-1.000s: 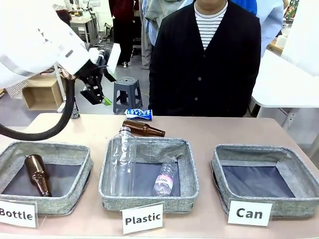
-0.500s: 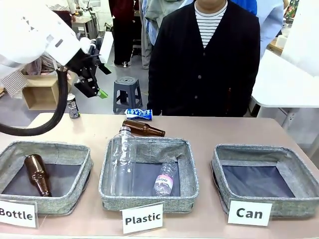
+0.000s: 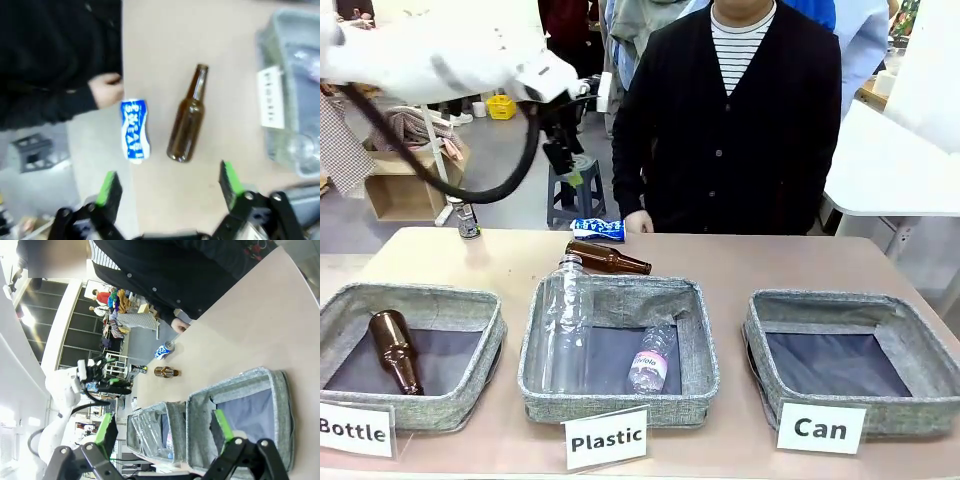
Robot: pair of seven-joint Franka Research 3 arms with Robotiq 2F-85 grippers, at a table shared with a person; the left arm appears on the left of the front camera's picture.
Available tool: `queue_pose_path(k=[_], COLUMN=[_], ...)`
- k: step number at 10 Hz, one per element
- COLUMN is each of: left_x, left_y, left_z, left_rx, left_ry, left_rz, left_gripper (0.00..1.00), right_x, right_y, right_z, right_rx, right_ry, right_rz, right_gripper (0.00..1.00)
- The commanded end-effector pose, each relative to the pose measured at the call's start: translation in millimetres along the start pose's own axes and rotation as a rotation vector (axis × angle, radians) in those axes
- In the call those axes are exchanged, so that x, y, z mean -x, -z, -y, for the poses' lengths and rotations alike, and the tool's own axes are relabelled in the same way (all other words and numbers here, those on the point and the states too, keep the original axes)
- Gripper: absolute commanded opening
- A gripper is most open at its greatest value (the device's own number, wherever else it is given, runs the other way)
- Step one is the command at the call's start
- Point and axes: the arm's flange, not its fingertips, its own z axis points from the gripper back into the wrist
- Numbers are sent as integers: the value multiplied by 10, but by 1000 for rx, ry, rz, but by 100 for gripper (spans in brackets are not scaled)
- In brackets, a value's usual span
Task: Sort the can waste into the basket.
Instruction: Pick up the can waste from the table and place it in the right Fabric basket.
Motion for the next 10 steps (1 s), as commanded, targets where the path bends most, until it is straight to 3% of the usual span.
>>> queue_pose_path(k=[1, 2, 3, 5, 6, 7, 8, 10], left_x=[-162, -116, -40, 486, 912, 1412, 1919, 2740], left_y=[298, 458, 355, -765, -1304, -1736, -2057, -2408], left_z=[-626, -650, -560, 141, 589, 982, 1388, 1848], left_rx=[35, 59, 98, 21, -73, -161, -173, -282], left_ry=[-21, -32, -15, 73, 61, -64, -47, -311], left_rz=[-27, -45, -8, 240, 310, 358, 452, 561], left_gripper=[100, 100, 100, 100, 100, 100, 100, 100], right_x=[-26, -26, -26, -26, -26, -26, -26, -26], right_y=[18, 18, 18, 18, 18, 18, 18, 18], right_z=[3, 3, 3, 3, 3, 3, 3, 3], right_rx=[-30, -30, -30, -30, -30, -30, -30, -30], right_ry=[-25, -25, -25, -25, -25, -25, -25, -25], right_rz=[19, 19, 19, 19, 19, 19, 19, 19], right_gripper=[100, 100, 100, 100, 100, 100, 100, 100])
